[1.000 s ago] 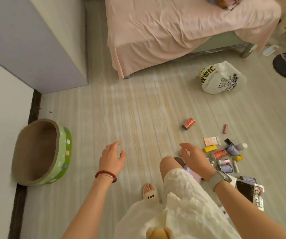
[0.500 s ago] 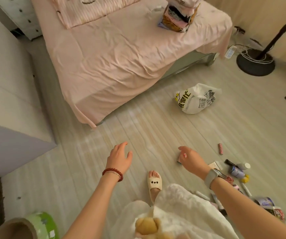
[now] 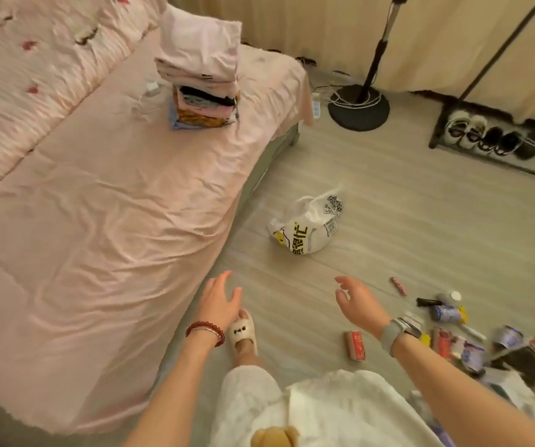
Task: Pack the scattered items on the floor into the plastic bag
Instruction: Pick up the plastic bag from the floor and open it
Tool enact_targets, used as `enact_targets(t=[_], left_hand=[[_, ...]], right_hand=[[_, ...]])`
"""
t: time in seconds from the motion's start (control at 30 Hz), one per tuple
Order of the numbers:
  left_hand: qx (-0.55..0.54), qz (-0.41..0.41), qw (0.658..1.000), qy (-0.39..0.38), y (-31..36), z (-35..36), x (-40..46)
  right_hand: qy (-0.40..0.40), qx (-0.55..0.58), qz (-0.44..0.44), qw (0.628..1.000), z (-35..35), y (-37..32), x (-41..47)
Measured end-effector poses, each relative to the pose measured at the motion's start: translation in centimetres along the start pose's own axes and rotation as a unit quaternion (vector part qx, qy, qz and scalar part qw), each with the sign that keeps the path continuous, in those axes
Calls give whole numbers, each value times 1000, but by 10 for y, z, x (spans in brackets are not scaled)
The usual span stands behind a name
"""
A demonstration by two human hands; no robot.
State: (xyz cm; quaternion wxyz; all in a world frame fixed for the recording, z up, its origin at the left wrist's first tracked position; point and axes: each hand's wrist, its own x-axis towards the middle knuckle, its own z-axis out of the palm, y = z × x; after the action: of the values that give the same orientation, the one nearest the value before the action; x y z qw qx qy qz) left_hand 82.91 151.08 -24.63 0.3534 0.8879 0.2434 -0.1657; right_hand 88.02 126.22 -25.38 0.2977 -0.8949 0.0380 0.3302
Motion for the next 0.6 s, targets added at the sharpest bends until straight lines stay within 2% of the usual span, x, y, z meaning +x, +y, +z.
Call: enact_targets(t=[0.13, 0.27, 0.33, 0.43, 0.6], left_hand=[[30, 49, 996, -63, 23, -41, 97], [103, 117, 976, -150, 76, -44, 191], [139, 154, 959, -195, 110, -29, 230], [161, 163, 940, -252, 161, 6, 277], [151, 108, 936, -298, 217, 100, 357]], right_hand=[[34, 99, 101, 989, -4, -36, 41], [96, 183, 151, 967, -21, -59, 81], [122, 220, 182, 951, -31, -60, 98], [136, 274, 220, 926, -44, -48, 125], [145, 335, 276, 889, -58, 4, 200]])
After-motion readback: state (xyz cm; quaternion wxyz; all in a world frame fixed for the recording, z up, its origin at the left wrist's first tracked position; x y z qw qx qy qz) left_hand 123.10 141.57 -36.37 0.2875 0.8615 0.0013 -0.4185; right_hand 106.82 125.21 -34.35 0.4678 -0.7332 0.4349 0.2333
